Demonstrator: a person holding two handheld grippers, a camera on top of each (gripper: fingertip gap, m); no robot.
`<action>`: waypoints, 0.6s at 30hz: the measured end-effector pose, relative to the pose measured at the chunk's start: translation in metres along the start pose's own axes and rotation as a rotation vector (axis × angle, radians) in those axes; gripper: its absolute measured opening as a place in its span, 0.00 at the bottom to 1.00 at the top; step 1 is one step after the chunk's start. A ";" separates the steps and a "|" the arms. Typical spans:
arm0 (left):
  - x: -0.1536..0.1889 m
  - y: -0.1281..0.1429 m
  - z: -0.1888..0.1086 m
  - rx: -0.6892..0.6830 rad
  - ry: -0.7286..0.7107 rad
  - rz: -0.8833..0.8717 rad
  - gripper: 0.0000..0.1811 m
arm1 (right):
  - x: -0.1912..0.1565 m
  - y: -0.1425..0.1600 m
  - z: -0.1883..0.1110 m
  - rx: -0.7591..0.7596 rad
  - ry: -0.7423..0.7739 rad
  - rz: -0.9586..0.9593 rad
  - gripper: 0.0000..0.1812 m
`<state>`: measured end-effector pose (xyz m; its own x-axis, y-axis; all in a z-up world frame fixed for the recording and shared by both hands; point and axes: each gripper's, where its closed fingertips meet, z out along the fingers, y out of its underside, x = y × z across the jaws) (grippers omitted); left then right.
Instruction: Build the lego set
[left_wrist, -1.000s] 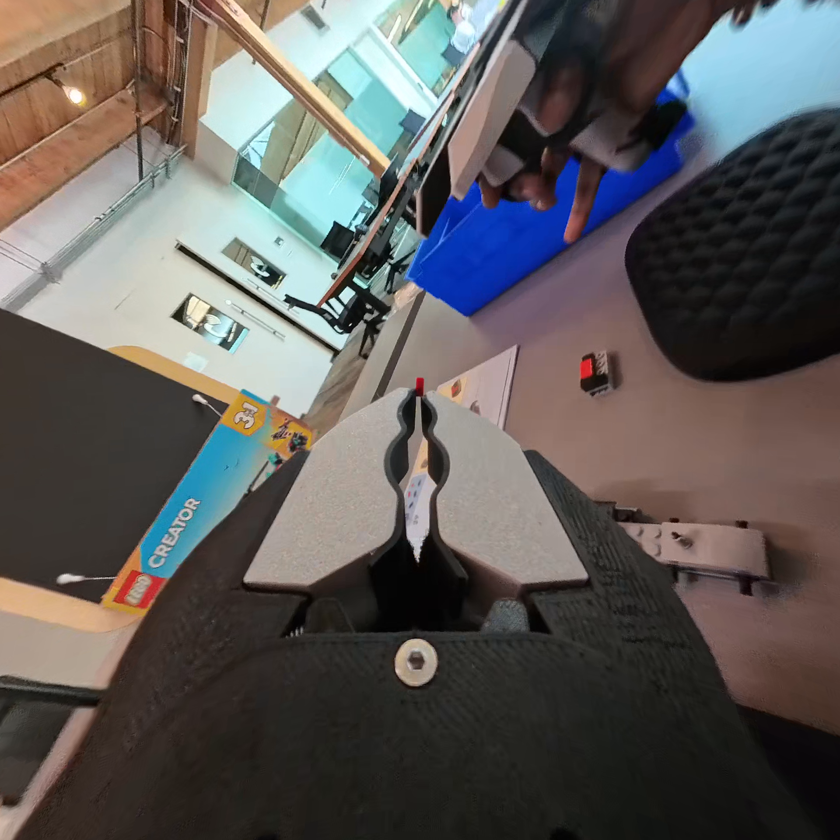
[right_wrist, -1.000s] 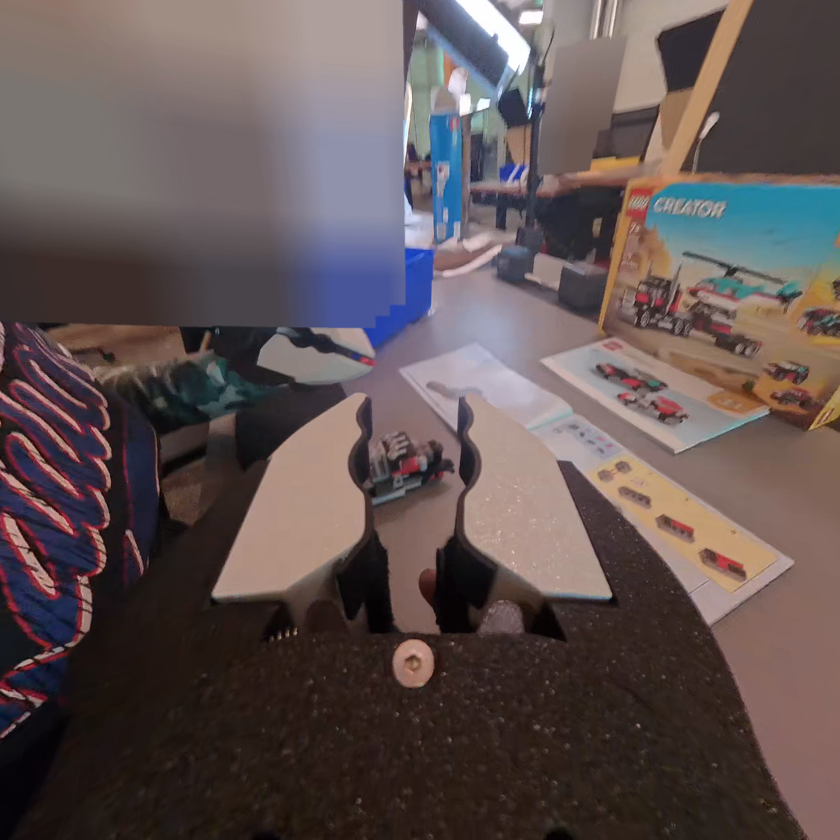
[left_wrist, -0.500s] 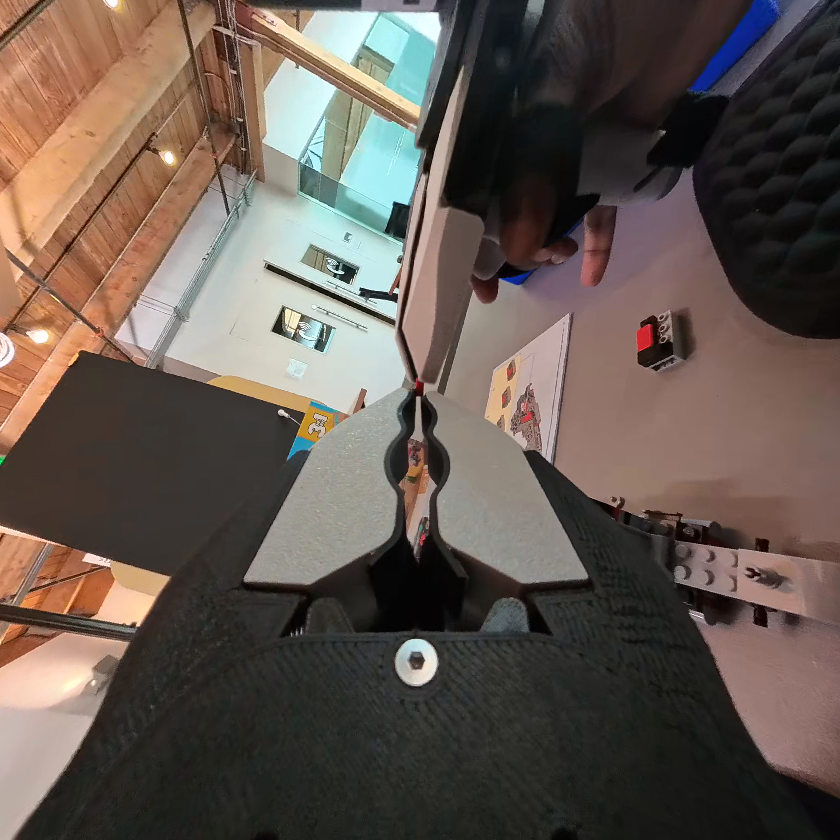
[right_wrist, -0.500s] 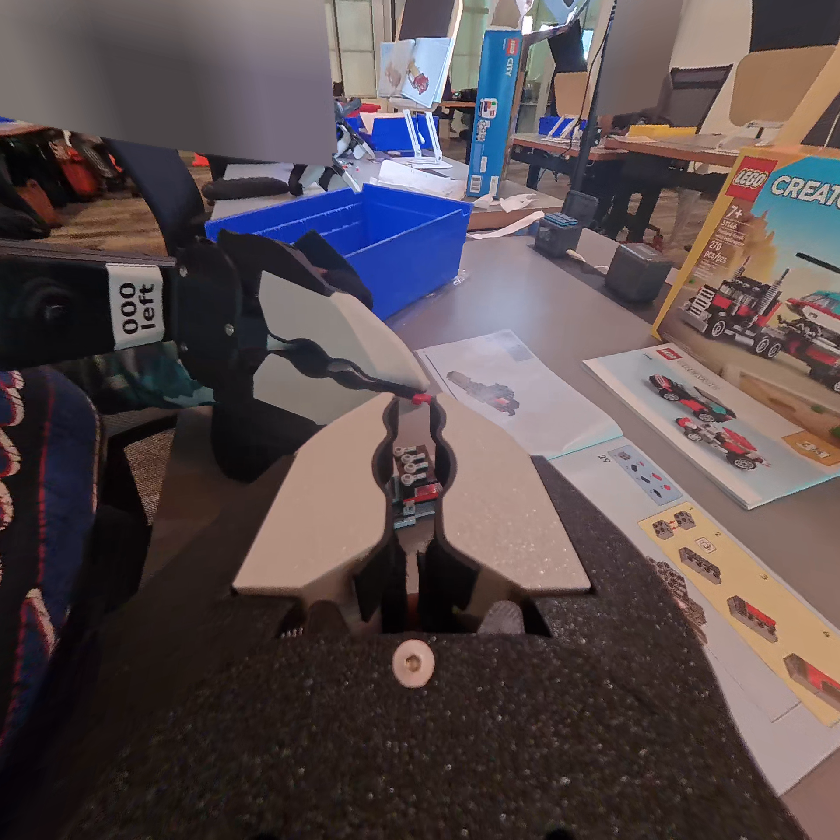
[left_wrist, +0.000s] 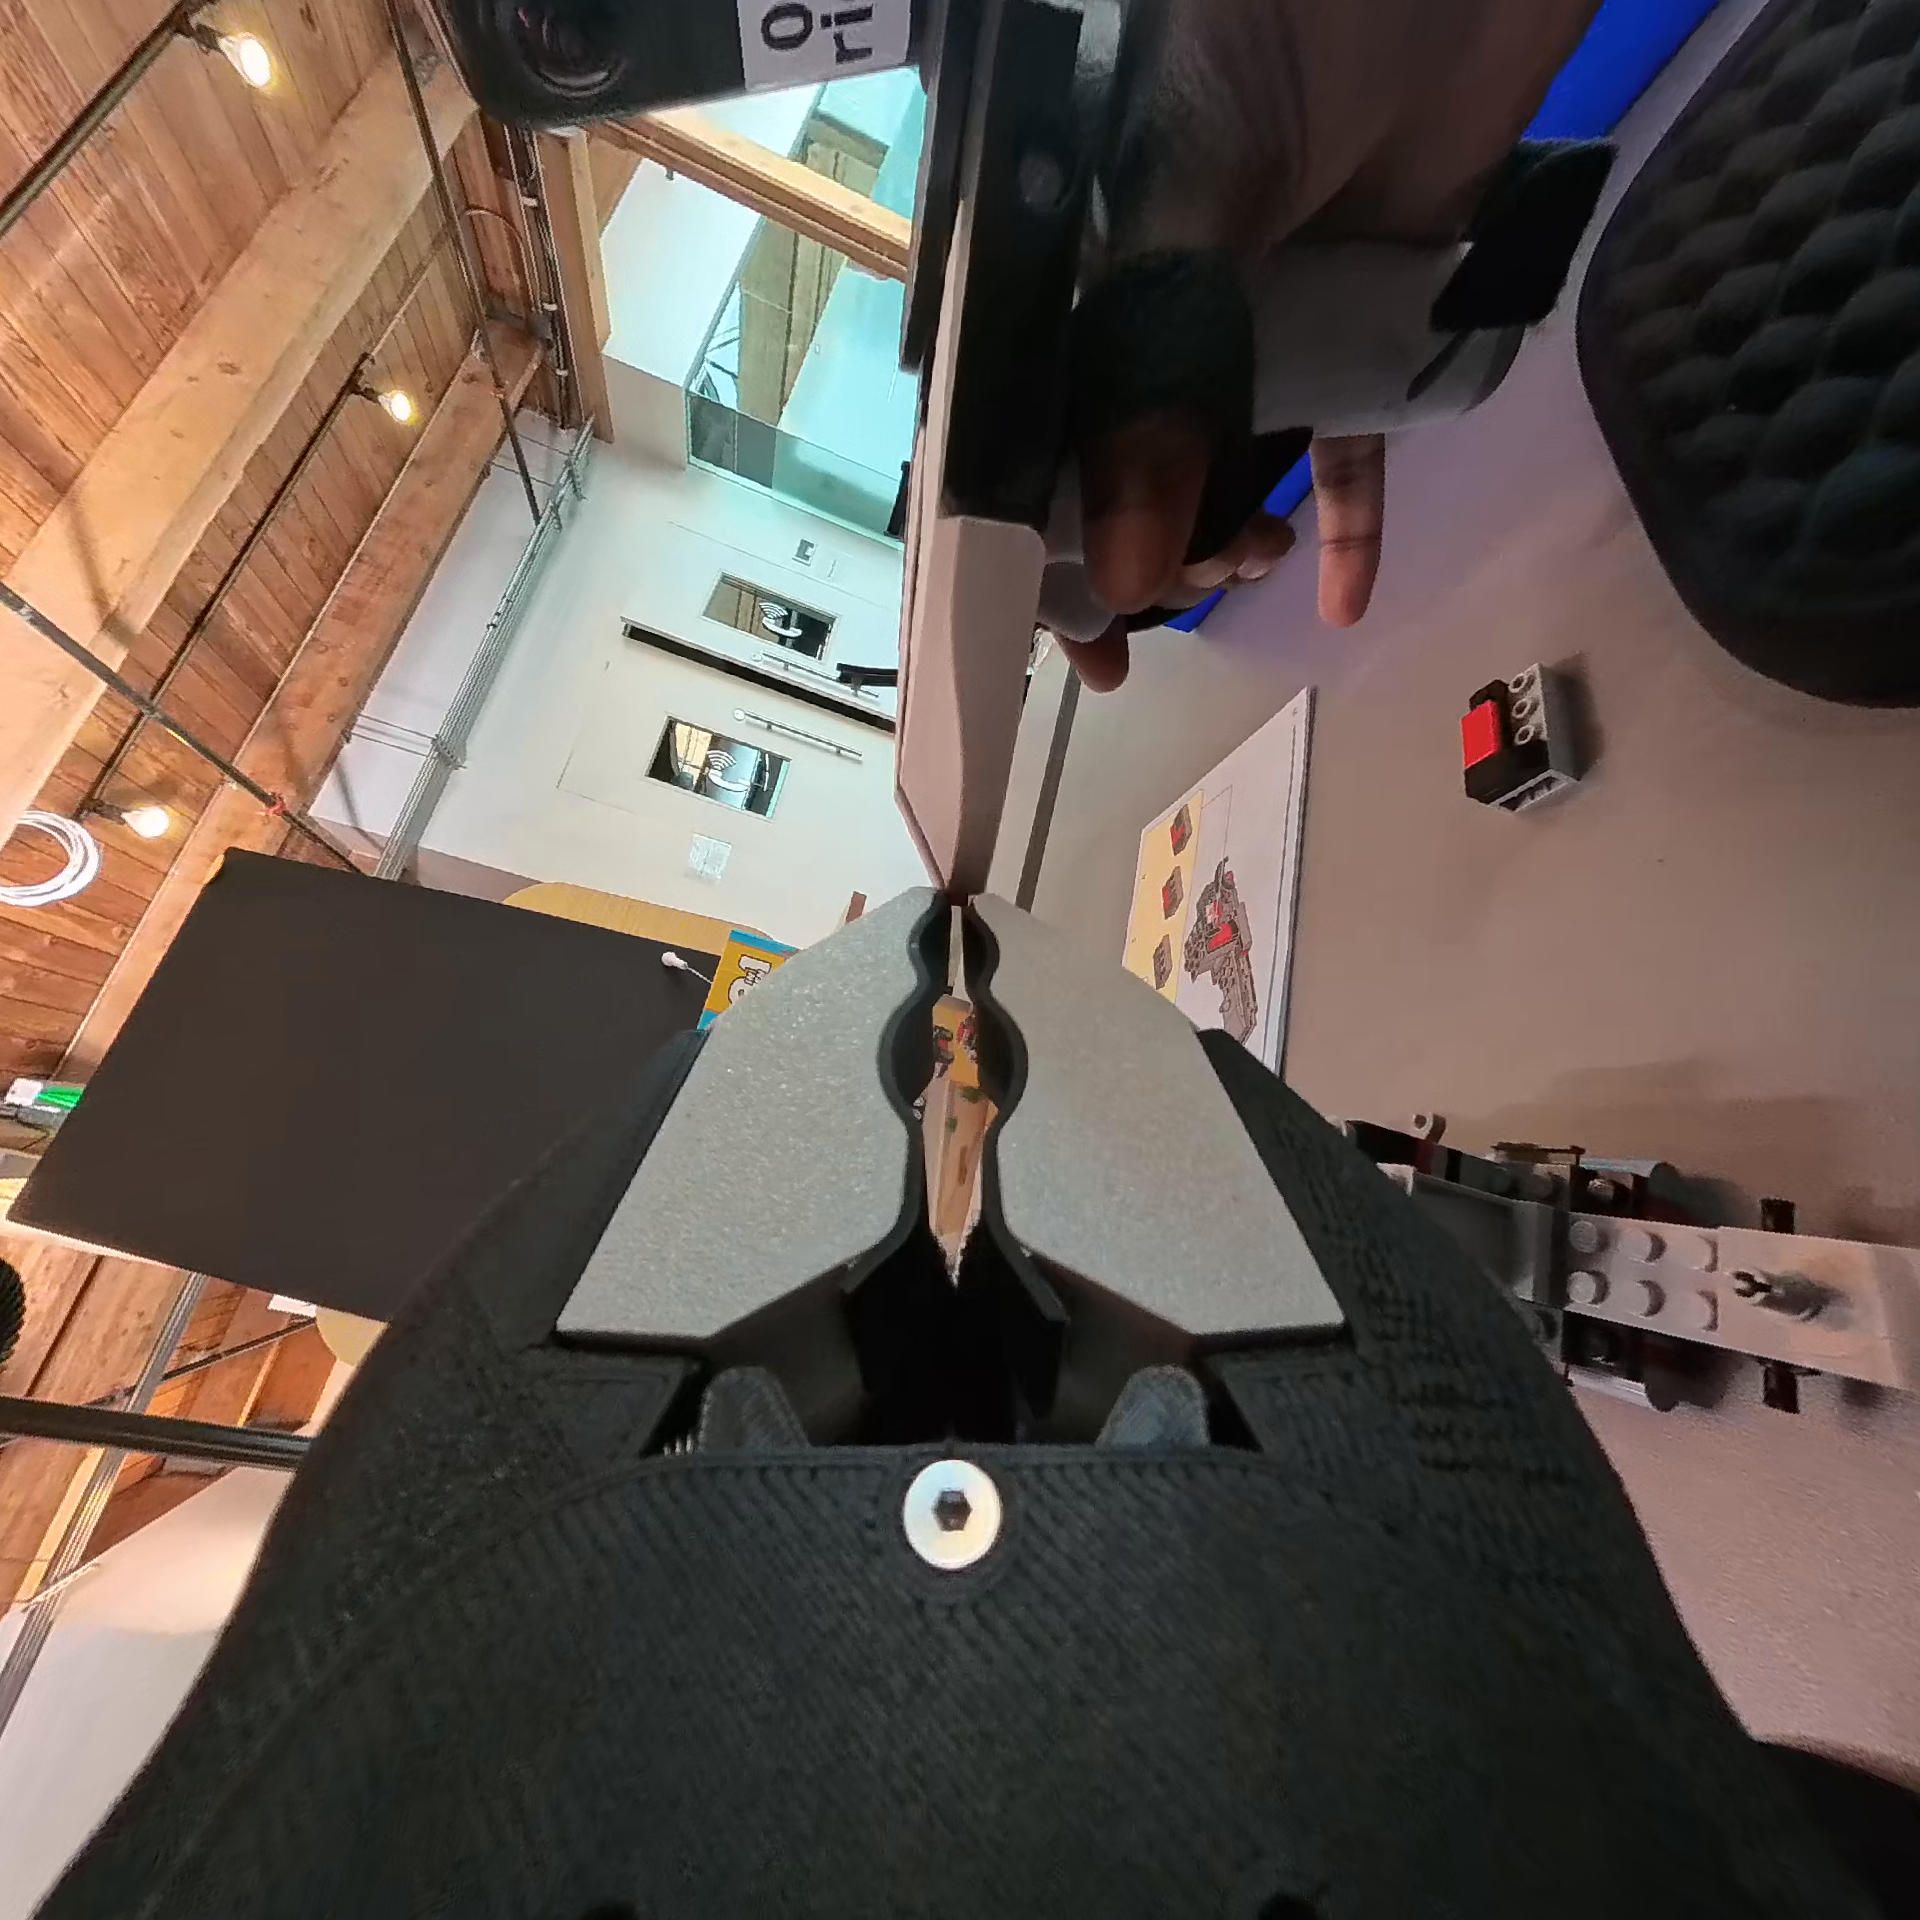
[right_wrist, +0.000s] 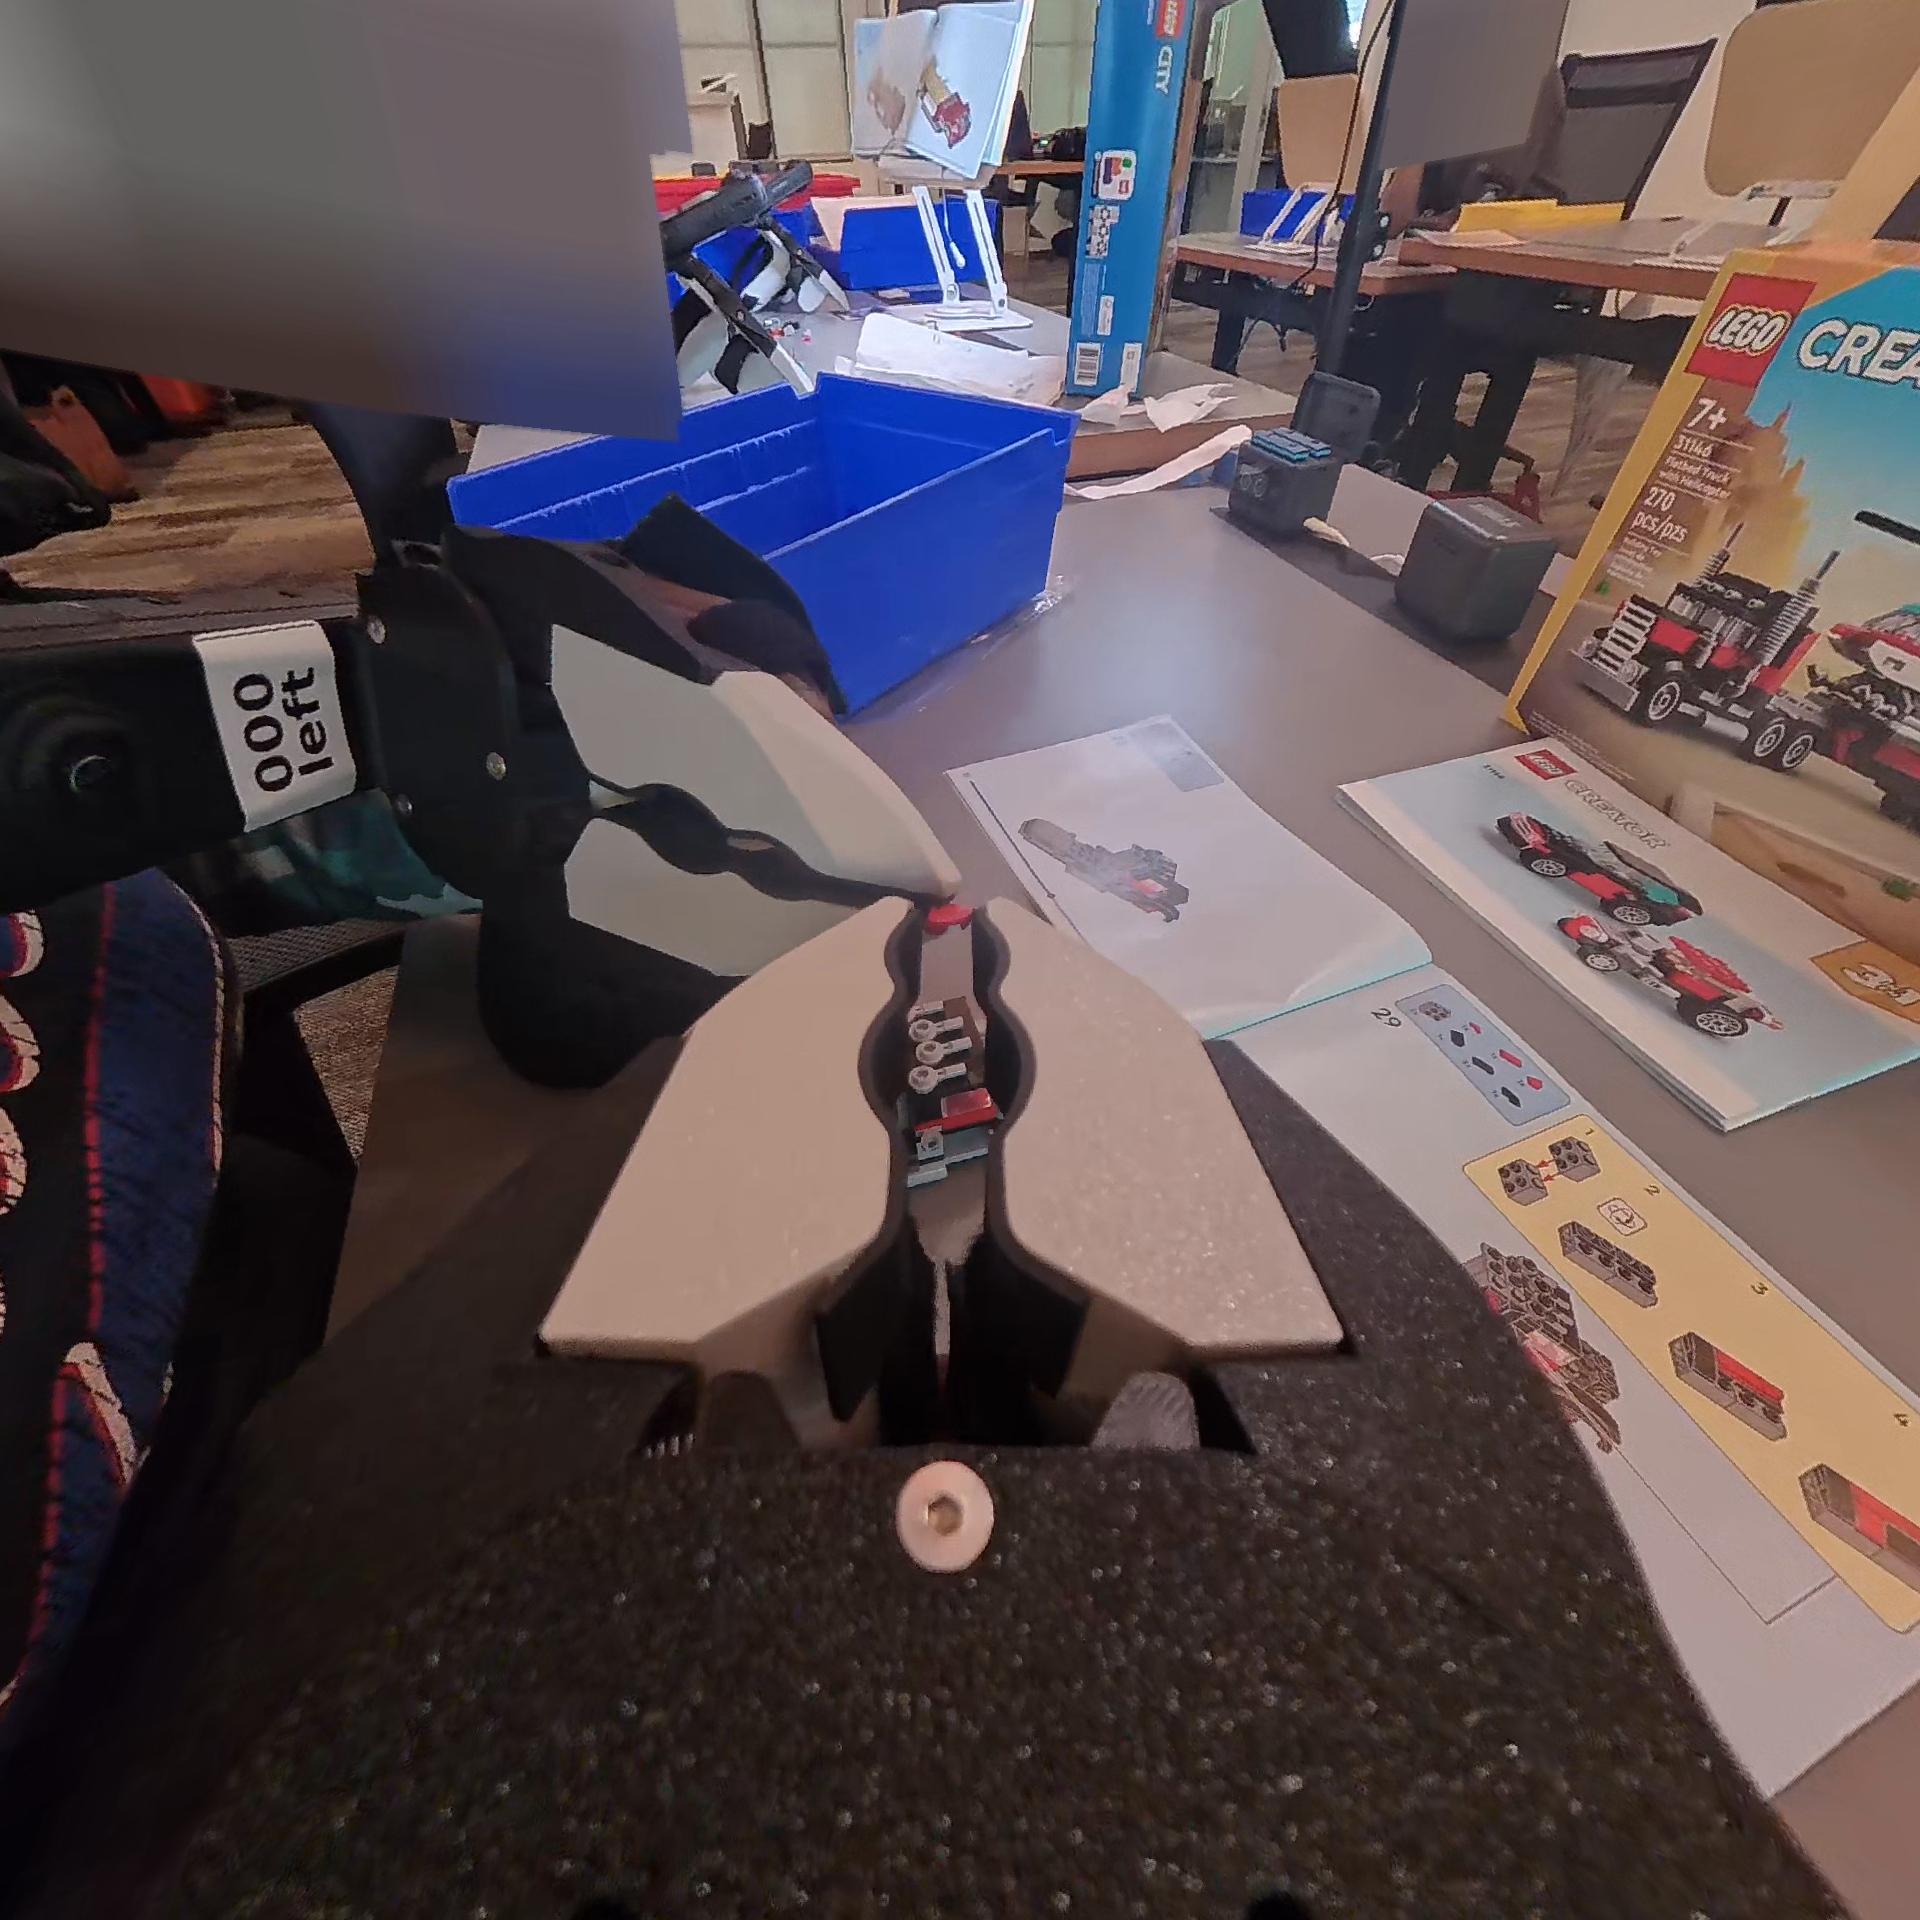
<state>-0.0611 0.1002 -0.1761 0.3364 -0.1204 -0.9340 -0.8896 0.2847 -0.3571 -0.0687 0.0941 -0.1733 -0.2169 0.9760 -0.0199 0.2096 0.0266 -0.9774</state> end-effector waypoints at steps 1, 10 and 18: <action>0.000 0.000 0.000 0.000 -0.001 0.003 0.01 | 0.000 0.000 0.000 -0.001 0.000 0.002 0.05; 0.001 -0.001 0.001 0.013 0.009 0.008 0.01 | 0.001 0.002 -0.002 0.003 -0.009 0.006 0.04; 0.002 -0.004 0.004 0.039 0.030 -0.108 0.03 | 0.002 0.003 -0.007 0.002 -0.008 -0.012 0.04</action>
<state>-0.0555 0.1025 -0.1764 0.4197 -0.1804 -0.8896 -0.8360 0.3049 -0.4562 -0.0622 0.0980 -0.1747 -0.2274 0.9738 -0.0099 0.2048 0.0379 -0.9781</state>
